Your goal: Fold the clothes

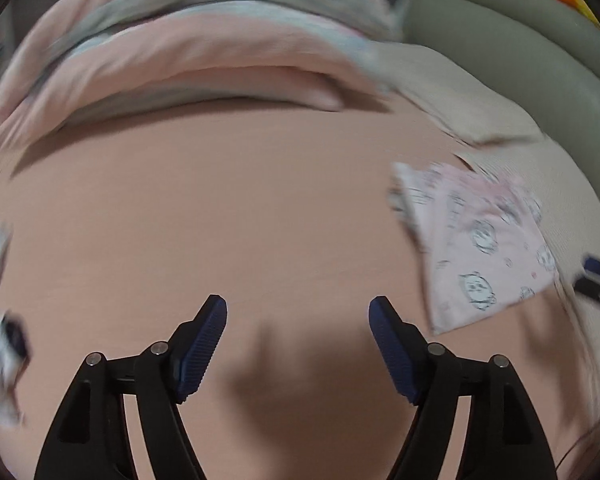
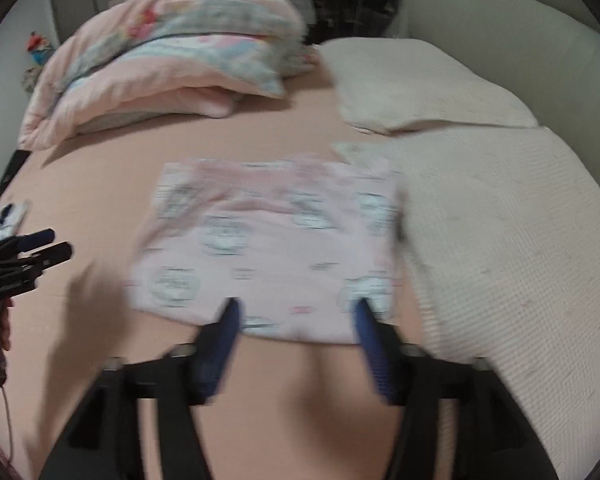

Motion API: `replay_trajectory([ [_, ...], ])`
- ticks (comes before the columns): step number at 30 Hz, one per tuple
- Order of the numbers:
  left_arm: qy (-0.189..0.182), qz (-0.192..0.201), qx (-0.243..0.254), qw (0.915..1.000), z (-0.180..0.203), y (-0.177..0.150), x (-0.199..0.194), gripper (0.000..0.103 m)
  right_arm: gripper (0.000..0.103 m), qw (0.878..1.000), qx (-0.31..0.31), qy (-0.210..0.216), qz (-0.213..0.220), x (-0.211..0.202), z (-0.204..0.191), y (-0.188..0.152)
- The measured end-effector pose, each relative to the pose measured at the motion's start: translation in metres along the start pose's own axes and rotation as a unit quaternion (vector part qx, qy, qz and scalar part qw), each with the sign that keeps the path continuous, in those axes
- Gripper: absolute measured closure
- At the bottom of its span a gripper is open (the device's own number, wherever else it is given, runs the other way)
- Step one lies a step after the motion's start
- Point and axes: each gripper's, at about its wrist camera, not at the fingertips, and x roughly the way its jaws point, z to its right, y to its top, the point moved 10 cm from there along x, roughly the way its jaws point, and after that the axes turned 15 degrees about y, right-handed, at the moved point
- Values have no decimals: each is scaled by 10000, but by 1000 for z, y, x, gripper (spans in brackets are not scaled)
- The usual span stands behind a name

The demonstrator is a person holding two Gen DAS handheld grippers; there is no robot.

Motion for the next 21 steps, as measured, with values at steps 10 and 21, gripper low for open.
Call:
replay_trajectory([
  [10,513,300,-665,9960,-114,-13,-74,0,8,9985,-362,367,196,10,-148,19],
  [21,851,525,-965,9903,-165,-35,-137,0,0,9976,-347,474,377,-32,-220,13],
])
